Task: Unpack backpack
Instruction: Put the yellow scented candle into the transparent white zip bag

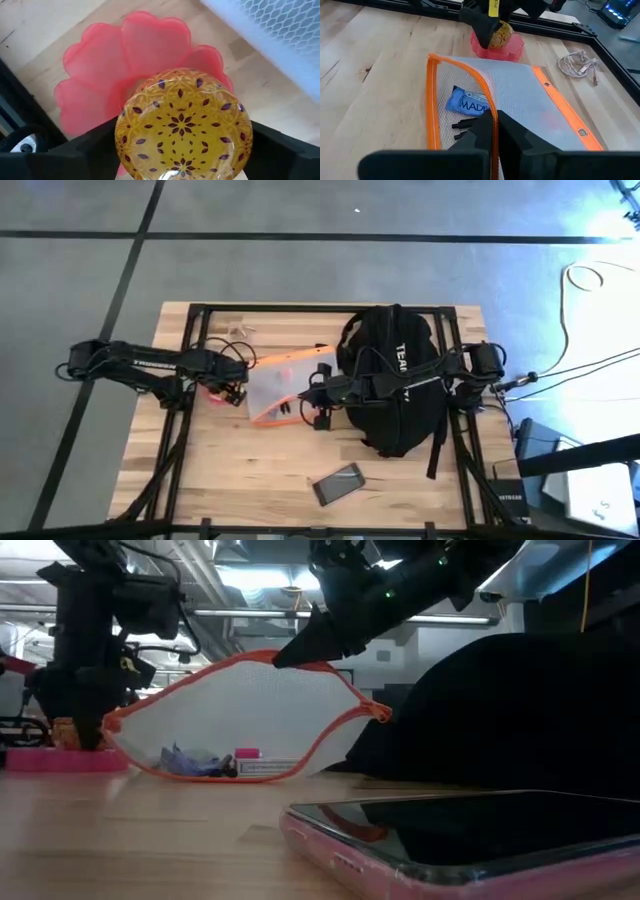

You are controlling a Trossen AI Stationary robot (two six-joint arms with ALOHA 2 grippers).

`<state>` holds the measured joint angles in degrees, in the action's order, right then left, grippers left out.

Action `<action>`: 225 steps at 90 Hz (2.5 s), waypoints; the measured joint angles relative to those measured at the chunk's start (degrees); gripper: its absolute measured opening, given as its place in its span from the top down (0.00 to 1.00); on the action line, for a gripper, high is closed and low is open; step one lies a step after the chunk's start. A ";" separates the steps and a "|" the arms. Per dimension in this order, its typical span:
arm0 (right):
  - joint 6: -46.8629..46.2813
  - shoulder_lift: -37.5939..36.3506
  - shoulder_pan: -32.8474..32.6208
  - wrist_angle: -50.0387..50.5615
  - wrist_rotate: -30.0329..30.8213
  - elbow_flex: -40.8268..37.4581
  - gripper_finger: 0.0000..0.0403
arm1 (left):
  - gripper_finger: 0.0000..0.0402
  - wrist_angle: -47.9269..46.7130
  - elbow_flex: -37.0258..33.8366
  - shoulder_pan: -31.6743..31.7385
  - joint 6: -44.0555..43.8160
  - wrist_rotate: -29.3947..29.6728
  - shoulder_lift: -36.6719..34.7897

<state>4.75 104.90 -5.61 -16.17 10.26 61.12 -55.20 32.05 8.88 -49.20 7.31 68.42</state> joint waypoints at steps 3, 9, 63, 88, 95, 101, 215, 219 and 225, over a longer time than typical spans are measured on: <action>0.00 -0.02 0.00 0.00 0.00 0.00 1.00 | 0.22 0.37 0.05 0.00 0.26 -0.03 -0.24; -0.02 -0.01 0.00 0.00 0.00 0.00 1.00 | 0.22 1.40 0.41 0.00 1.06 -0.06 -0.70; -0.46 0.00 0.00 0.19 -0.44 0.00 1.00 | 0.31 1.46 1.33 -0.02 1.82 2.04 -0.72; -0.46 0.00 0.00 0.18 -0.44 0.00 1.00 | 0.29 1.46 1.35 -0.02 1.82 2.01 -0.72; -0.46 0.00 0.00 0.18 -0.44 0.00 1.00 | 0.29 1.22 1.69 -0.02 2.01 1.96 -0.74; -0.46 0.00 0.00 0.18 -0.45 0.00 1.00 | 0.29 0.60 2.73 -0.02 3.03 2.48 -0.68; -0.46 0.00 0.00 -0.41 2.14 0.00 1.00 | 0.28 37.28 28.37 -35.38 27.52 6.23 14.85; -0.46 0.00 0.00 -0.45 2.16 0.00 1.00 | 0.28 37.74 28.37 -34.97 27.35 5.17 17.04; -0.46 -0.02 0.00 -0.58 2.16 0.00 1.00 | 0.28 38.79 28.37 -34.22 27.31 2.07 19.95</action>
<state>4.29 104.89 -5.61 -16.76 12.43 61.12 -16.40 60.42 -25.34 -21.89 9.38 88.37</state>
